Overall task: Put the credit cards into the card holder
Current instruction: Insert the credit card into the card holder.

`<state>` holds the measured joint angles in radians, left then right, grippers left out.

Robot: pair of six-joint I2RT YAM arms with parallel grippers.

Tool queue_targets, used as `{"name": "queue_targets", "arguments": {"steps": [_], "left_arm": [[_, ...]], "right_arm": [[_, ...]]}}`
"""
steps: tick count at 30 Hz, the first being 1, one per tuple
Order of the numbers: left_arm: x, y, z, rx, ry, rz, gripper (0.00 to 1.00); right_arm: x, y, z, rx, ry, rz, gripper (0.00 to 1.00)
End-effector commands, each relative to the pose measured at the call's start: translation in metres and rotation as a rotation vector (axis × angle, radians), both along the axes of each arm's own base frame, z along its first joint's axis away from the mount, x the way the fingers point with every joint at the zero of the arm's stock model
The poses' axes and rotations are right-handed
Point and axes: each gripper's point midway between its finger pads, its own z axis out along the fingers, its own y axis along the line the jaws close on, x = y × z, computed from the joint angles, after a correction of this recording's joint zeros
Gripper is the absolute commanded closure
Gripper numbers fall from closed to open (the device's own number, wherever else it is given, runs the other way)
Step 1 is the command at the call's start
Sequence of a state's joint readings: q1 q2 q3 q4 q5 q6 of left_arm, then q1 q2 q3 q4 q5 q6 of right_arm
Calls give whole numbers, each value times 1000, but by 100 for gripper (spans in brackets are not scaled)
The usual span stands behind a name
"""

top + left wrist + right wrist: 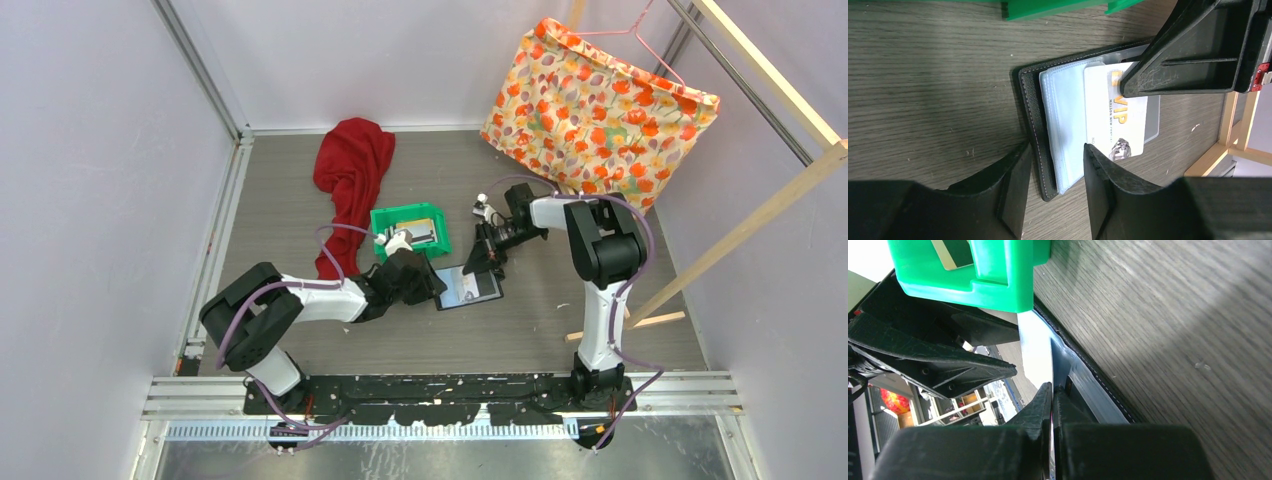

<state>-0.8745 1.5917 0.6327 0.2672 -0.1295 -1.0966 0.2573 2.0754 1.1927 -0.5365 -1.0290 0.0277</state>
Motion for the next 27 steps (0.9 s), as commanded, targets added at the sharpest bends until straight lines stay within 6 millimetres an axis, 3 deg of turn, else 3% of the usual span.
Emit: {"name": "queue_targets", "arguments": {"steps": [1,13,20,27], "left_arm": [[-5,8,-13,43,42,-1,56],[-7,13,-9,39,39,5,58],[-6,9,11,6,2,-19,53],[-9,18,33,-4,-43,-15,48]], "right_arm": [[5,8,4,3,-16,9,94],[8,0,9,-122,-92,52,77],[6,0,10,-201,-157,95,67],[5,-1,11,-296,-217,122,60]]}}
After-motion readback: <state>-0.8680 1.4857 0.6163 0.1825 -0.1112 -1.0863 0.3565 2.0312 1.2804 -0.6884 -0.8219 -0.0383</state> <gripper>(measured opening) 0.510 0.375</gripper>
